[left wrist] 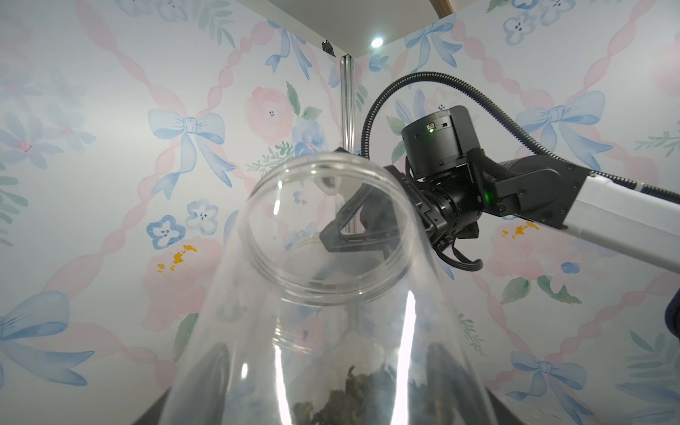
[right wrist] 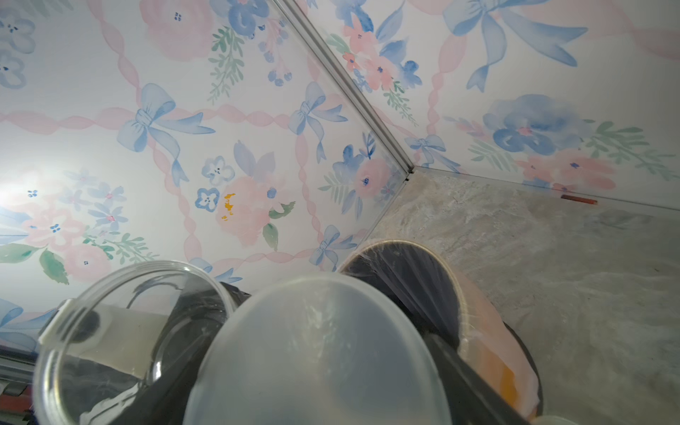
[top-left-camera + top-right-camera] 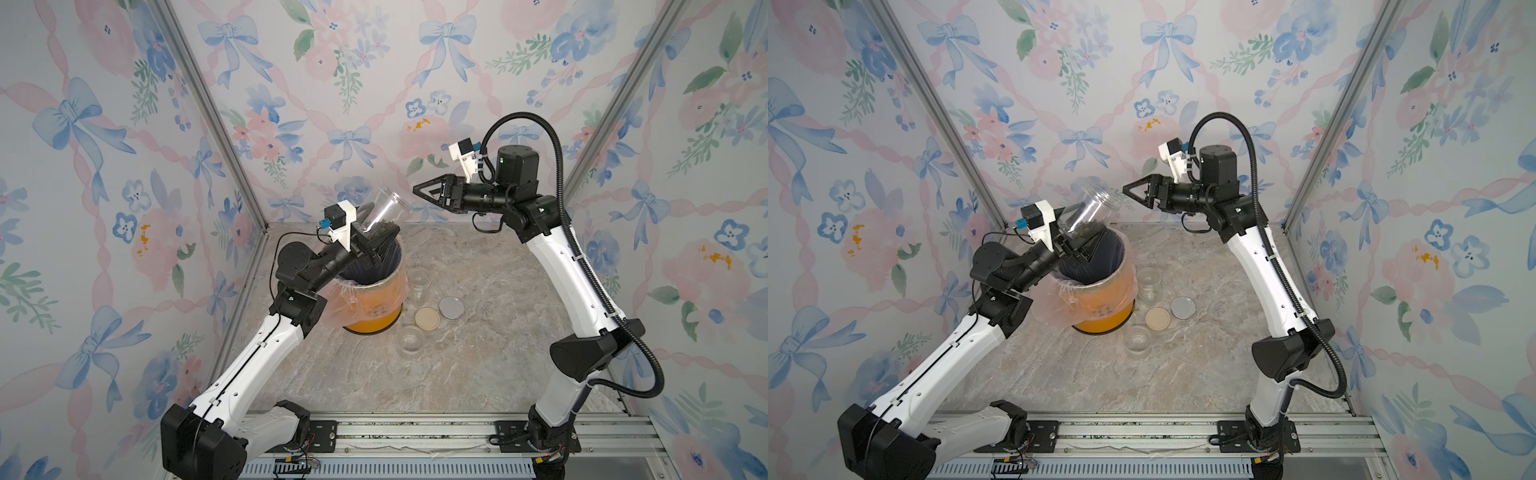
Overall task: Empty moldy tea leaves from jars
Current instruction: Unscrew the lid from the jar.
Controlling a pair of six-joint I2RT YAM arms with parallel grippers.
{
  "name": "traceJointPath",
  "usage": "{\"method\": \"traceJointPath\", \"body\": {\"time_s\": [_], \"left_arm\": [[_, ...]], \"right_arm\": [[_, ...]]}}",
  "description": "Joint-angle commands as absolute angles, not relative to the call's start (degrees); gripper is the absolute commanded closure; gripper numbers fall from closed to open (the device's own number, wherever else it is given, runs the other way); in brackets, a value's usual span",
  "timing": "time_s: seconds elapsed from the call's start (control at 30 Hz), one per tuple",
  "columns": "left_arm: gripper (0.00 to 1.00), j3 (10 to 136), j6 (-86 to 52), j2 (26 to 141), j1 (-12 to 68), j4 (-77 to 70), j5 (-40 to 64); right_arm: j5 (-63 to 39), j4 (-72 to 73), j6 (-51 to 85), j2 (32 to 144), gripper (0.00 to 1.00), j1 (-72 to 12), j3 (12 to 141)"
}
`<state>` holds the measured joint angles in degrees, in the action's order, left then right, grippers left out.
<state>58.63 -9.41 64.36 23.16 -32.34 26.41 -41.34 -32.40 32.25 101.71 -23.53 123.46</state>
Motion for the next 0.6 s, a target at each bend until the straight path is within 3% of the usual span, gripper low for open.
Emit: {"method": "traceJointPath", "body": {"time_s": [0.0,0.3,0.57], "left_arm": [[0.8,57.12,-4.2,61.05,22.59,-30.18,21.97],[0.79,53.2,-1.9,55.46,22.59,-24.94,15.6],[0.79,48.76,-2.67,51.86,23.1,-25.04,12.49]], "right_arm": [[-37.06,-29.55,31.24,95.19,0.27,-21.76,115.67],[-23.26,-27.55,25.71,78.26,0.27,-21.05,88.86],[-13.67,-20.21,28.62,65.17,0.27,-19.77,65.05]]}}
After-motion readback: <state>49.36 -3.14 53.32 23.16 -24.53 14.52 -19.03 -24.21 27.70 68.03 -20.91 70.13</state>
